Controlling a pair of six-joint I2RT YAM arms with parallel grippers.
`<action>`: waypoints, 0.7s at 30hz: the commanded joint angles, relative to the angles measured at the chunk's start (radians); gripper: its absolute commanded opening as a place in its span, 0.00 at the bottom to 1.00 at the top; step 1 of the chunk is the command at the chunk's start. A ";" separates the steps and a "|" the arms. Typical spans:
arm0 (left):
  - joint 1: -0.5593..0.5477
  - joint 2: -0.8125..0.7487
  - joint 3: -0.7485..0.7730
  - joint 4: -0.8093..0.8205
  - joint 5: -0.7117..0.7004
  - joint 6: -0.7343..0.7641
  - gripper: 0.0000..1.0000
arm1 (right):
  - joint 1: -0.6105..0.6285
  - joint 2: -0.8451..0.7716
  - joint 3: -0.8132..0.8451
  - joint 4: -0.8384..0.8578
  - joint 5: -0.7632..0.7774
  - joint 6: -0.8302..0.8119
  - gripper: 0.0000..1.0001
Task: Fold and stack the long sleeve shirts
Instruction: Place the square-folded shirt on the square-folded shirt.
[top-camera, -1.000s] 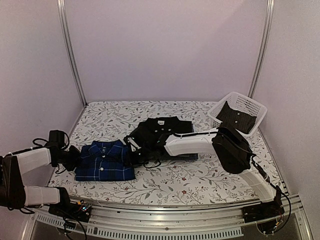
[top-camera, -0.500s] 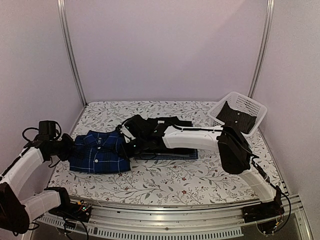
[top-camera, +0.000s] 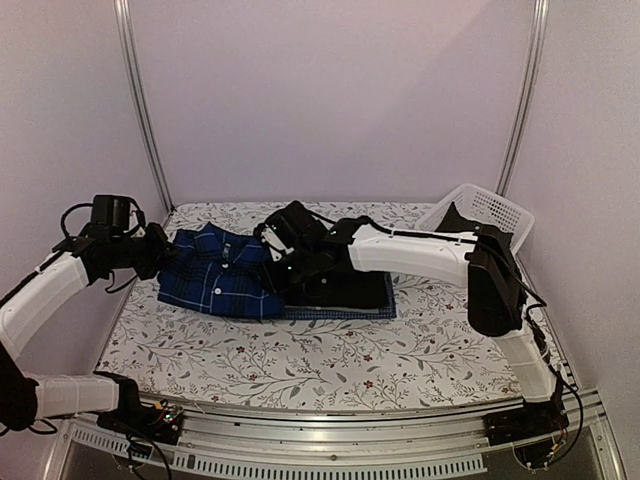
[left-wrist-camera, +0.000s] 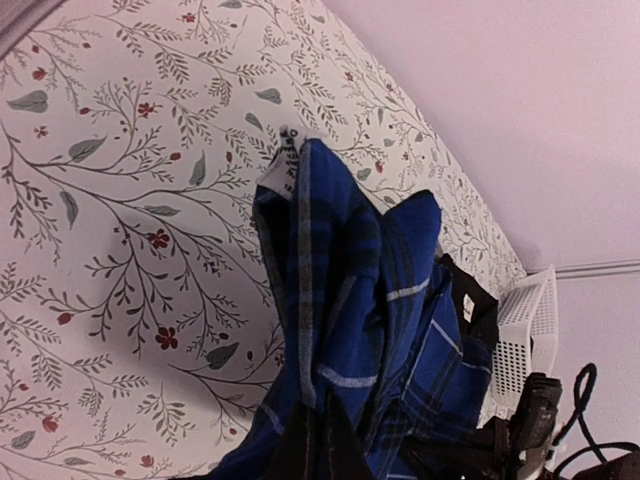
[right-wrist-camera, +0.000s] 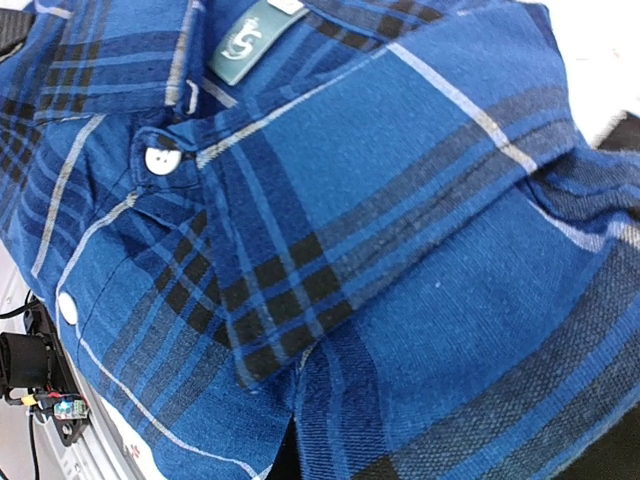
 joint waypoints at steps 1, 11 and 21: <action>-0.089 0.077 0.120 0.067 -0.020 -0.018 0.00 | -0.066 -0.179 -0.090 -0.015 0.083 -0.021 0.00; -0.289 0.379 0.341 0.180 -0.027 -0.049 0.00 | -0.194 -0.382 -0.323 -0.032 0.129 -0.028 0.00; -0.422 0.619 0.483 0.245 -0.015 -0.083 0.00 | -0.297 -0.531 -0.546 -0.032 0.130 -0.022 0.00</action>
